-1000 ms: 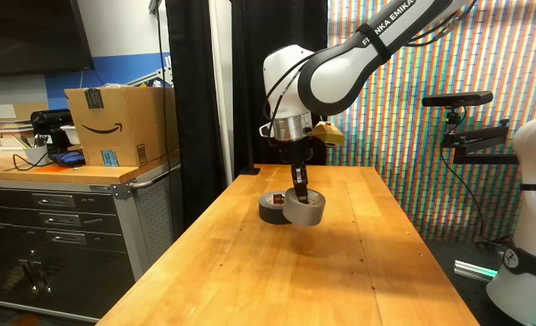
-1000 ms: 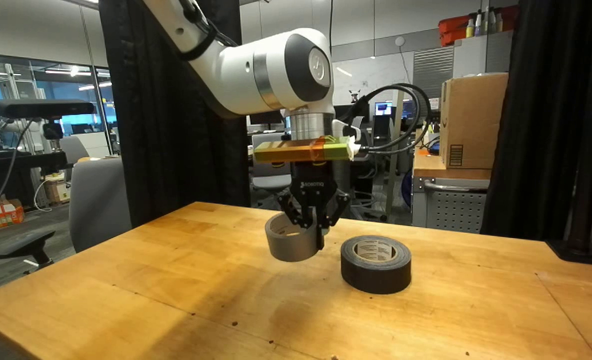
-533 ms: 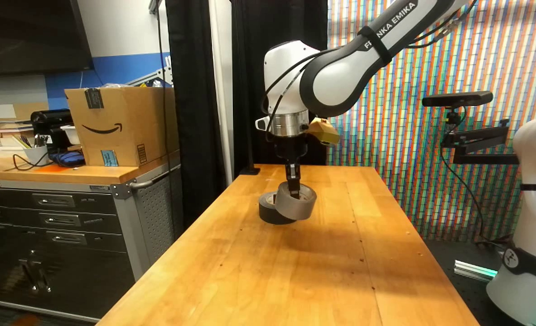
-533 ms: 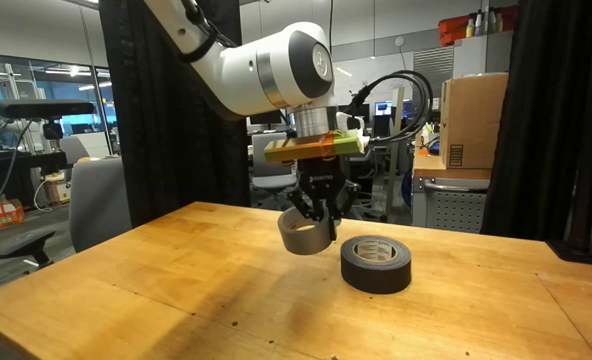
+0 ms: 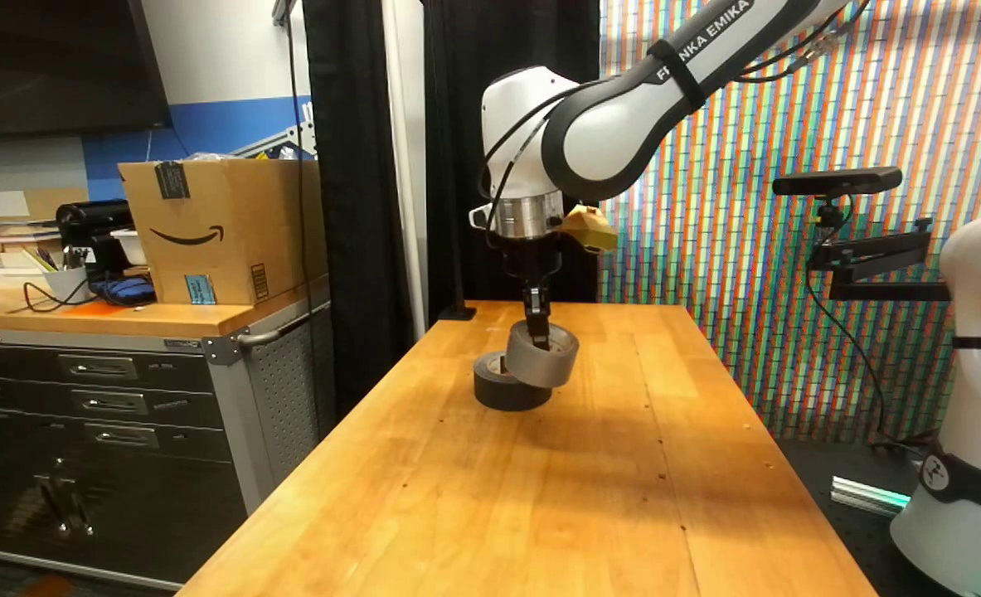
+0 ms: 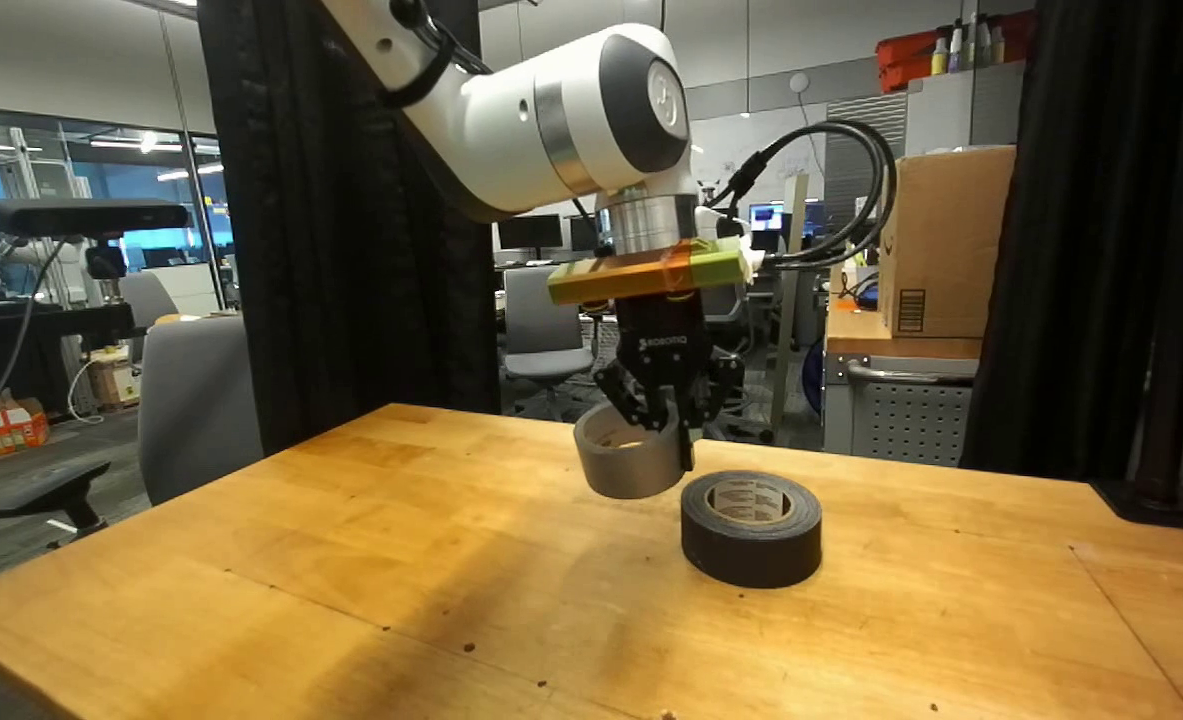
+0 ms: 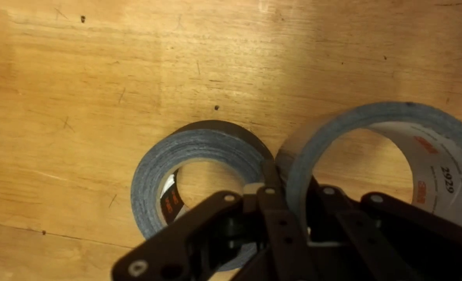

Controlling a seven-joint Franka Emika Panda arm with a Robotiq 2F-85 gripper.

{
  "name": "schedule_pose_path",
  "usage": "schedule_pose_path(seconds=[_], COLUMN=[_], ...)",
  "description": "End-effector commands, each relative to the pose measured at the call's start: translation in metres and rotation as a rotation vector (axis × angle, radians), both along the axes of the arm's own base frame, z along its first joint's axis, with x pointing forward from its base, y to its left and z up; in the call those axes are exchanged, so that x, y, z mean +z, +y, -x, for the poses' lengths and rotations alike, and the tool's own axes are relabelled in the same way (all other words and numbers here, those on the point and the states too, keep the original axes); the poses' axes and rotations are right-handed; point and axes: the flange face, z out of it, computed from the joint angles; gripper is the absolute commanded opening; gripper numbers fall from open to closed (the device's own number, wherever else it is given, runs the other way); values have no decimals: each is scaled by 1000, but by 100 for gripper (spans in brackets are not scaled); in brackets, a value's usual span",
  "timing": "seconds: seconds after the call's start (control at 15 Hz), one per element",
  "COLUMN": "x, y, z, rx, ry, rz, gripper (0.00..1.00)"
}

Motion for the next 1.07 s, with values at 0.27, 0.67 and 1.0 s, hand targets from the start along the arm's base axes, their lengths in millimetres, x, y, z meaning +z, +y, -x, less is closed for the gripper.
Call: schedule_pose_path(seconds=[0.27, 0.67, 1.0], x=[84, 102, 100], y=[4, 25, 34], z=[-26, -50, -70], rx=[-35, -8, -22], ry=[92, 131, 145], rz=[36, 18, -19], gripper=[8, 8, 8])
